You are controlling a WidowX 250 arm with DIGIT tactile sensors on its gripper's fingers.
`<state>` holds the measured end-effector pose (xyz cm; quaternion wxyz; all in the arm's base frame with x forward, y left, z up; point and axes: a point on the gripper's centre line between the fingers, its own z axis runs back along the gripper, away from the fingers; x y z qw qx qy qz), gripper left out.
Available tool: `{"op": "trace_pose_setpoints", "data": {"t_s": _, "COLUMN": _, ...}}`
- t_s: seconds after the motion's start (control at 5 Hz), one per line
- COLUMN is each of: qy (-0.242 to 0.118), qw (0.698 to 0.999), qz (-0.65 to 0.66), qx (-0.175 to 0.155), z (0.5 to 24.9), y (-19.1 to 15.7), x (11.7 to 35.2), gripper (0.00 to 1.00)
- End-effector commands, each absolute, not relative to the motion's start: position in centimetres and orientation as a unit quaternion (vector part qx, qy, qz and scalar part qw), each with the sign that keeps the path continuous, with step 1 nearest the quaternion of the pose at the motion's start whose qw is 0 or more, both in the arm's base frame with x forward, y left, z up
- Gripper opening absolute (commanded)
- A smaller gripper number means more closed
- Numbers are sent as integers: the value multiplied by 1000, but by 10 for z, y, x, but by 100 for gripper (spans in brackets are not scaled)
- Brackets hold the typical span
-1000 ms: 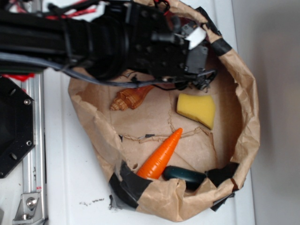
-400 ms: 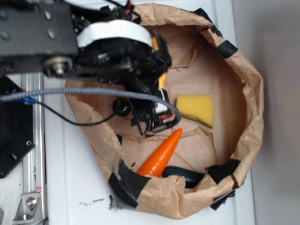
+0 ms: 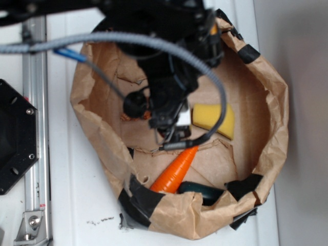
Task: Grab the yellow duck.
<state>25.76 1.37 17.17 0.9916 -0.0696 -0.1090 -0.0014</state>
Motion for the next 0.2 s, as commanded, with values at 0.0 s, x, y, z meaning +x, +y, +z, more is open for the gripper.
{"op": "trace_pose_setpoints", "data": {"t_s": 0.0, "qy": -99, "qw": 993, "qz": 5, "qx": -59, "z": 183, "y": 25, "x": 271, "gripper": 0}}
